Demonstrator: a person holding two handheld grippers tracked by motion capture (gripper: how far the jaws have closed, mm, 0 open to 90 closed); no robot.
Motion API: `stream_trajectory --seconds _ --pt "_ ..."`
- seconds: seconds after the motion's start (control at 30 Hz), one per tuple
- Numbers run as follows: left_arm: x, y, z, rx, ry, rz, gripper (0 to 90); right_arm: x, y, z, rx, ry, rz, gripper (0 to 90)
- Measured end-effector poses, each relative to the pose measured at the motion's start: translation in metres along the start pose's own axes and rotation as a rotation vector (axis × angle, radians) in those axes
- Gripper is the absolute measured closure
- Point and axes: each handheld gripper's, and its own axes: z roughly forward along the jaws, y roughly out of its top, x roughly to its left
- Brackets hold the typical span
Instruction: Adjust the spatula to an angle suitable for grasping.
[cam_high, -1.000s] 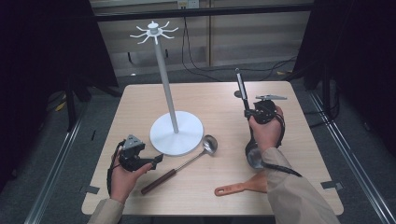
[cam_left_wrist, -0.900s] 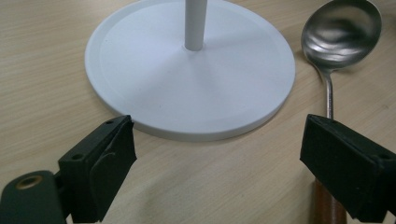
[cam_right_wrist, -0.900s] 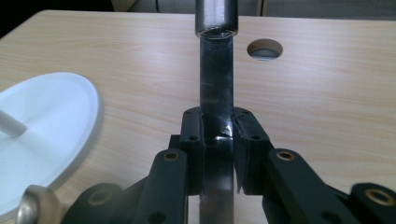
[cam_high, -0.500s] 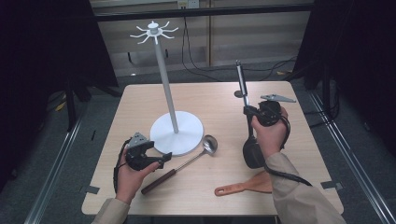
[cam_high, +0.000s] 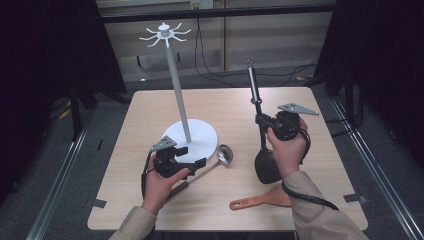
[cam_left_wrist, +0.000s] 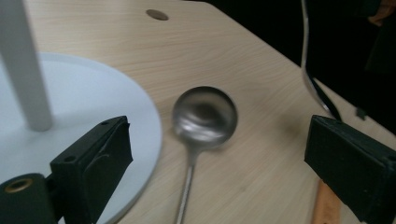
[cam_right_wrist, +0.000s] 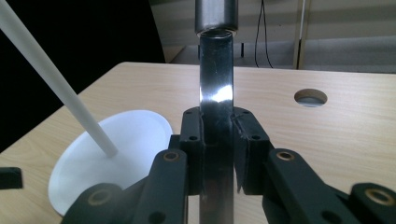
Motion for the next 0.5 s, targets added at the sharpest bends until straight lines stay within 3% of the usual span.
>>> stream_trajectory --seconds 0.2,0.33,0.5 --pt "-0.012 0.007 0.017 -0.016 -0.044 -0.014 5.2 0.007 0.003 -0.008 -0.033 0.021 0.004 76.1" --pt "-0.018 0.009 0.025 -0.026 -0.052 -0.021 4.7 0.013 0.003 -0.014 -0.049 0.048 -0.001 76.1" --pt "-0.032 0.016 0.039 -0.051 -0.104 -0.026 6.7 0.021 0.003 -0.018 -0.066 0.074 0.001 76.2"
